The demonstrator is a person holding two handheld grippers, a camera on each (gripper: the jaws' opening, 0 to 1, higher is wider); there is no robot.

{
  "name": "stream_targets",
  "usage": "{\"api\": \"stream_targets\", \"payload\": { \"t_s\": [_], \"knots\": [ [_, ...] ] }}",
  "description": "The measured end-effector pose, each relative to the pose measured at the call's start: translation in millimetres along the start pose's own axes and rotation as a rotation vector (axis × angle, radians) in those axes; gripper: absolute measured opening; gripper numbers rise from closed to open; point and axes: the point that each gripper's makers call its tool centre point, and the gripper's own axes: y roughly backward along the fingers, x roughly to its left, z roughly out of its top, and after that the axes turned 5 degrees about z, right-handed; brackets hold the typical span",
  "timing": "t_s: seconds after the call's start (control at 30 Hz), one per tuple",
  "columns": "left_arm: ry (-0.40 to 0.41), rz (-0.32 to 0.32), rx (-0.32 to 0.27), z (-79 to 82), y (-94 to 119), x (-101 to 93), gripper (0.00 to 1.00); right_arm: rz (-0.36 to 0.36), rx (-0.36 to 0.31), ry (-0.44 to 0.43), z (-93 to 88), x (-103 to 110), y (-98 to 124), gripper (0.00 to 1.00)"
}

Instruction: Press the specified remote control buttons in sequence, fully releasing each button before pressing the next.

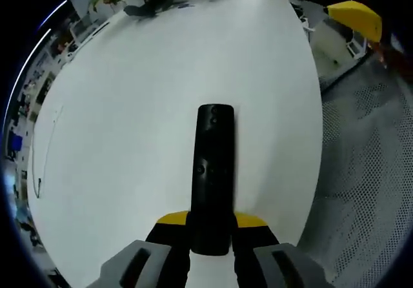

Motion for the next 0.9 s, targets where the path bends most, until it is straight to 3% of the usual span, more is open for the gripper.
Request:
{"api": "stream_targets", "payload": {
  "t_s": [0.33,0.43,0.67,0.9],
  "knots": [
    [-0.013,-0.007,-0.026,-2.5,3,-21.4,0.23,0.028,0.063,0.009,-10.6,7,-3,0.11],
    [-0.016,-0.008,-0.042,-3.0,4,-26.9,0.23,0.046,0.110,0.017,-16.8,11,-5,0.04],
    [0.013,-0.007,-0.079,-4.2,5,-39.5,0.23,0.073,0.132,0.041,-20.3,17,-6,0.00],
    [0.076,0.000,-0.160,-4.3,8,-53.5,0.23,0.092,0.159,0.059,-24.2,22,-6,0.00]
  ]
}}
